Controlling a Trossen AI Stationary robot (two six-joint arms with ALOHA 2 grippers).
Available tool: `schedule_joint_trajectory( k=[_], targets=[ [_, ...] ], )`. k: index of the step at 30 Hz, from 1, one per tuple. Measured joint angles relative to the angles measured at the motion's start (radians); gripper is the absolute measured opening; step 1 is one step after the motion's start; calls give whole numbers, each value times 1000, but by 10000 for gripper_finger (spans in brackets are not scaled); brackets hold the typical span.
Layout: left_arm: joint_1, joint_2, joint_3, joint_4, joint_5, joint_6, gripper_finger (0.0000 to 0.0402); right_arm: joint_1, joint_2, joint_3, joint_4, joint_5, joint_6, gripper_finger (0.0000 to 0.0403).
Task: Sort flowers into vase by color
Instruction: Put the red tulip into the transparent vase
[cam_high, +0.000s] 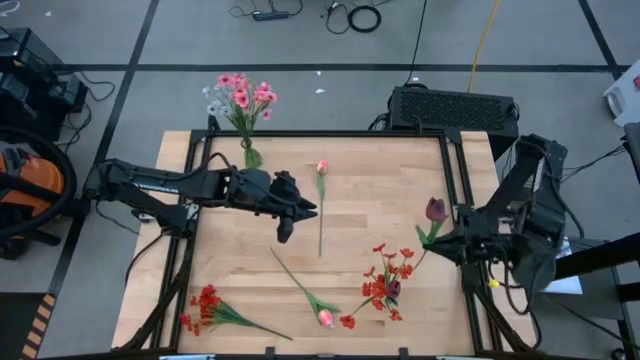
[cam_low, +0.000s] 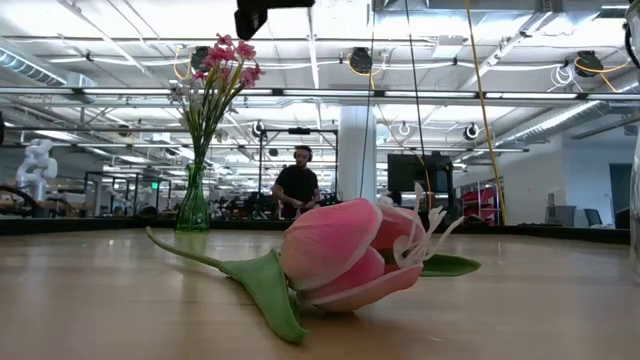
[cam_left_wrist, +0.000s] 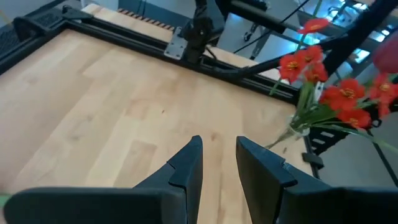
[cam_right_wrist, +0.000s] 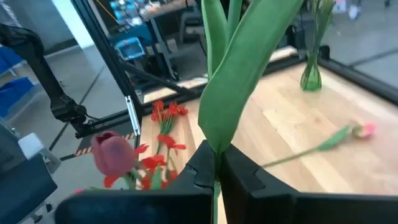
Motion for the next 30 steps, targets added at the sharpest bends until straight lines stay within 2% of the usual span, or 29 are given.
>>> schedule_joint_trajectory(
  k=[3, 6, 13, 19, 25, 30],
  targets=[
    [-12, -2, 0, -5, 1, 3, 102, 21, 85, 93, -113, 1, 114, 0],
    [-20, -4, -1, -7, 0, 4, 102, 40, 170, 158, -132, 4, 147, 0],
    [-32, -4, -1, -23, 0, 25, 102, 67, 323, 241, -128, 90, 219, 0],
    [-32, -4, -1, -24, 0, 29, 102, 70, 380, 267, -42, 159, 156, 0],
    [-36, -4, -1, -25, 0, 22, 102, 70, 435, 267, -47, 265, 142, 0],
    [-52, -4, -1, -26, 0, 22, 102, 69, 488, 266, -70, 267, 194, 0]
  ],
)
